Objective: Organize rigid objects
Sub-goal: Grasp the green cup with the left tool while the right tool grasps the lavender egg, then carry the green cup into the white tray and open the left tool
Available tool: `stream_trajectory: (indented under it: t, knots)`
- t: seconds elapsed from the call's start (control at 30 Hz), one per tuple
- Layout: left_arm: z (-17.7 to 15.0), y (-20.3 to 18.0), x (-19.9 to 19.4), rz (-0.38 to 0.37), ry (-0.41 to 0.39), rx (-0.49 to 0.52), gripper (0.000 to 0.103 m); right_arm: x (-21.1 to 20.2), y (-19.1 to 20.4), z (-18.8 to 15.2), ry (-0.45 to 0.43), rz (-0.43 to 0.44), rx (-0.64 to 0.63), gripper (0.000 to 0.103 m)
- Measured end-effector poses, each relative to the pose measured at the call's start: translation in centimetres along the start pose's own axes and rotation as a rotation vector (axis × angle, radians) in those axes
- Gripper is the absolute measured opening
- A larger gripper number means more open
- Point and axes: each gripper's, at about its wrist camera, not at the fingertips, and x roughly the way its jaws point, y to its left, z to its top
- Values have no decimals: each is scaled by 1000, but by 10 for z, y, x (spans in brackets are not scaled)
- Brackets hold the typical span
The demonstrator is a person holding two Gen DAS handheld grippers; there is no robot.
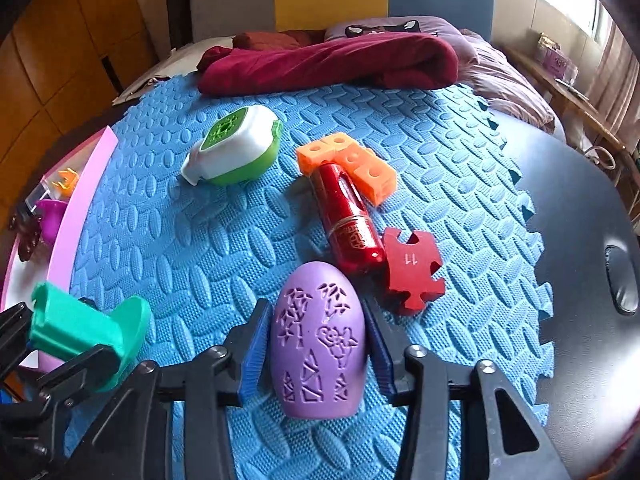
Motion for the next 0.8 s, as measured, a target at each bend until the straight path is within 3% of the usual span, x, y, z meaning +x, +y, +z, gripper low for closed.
stream_trajectory:
  t: [0.1,0.17,0.23,0.37,0.57,0.8]
  knots:
    - [-1,2,-7,-7,-3,-17,35,2,1,4,-15,-9,-19,57]
    - [-1,5,-11,-8,-7,-31,35,1,1,4,-18,-15,-19,54]
    - [-1,7,-16,-4,-15,-39,35,0,4,4,-33,-39,-37,44]
    - [0,15,-34,-5,-49,-62,35,-1,15,3,-56,-80,-109,44]
    - [5,51,-61,32,-85,-152,35,1,7,6,-38,-41,-62,44]
    - [-5,112,-58,122,-10,-310,35,1,9,6,-44,-55,-80,44]
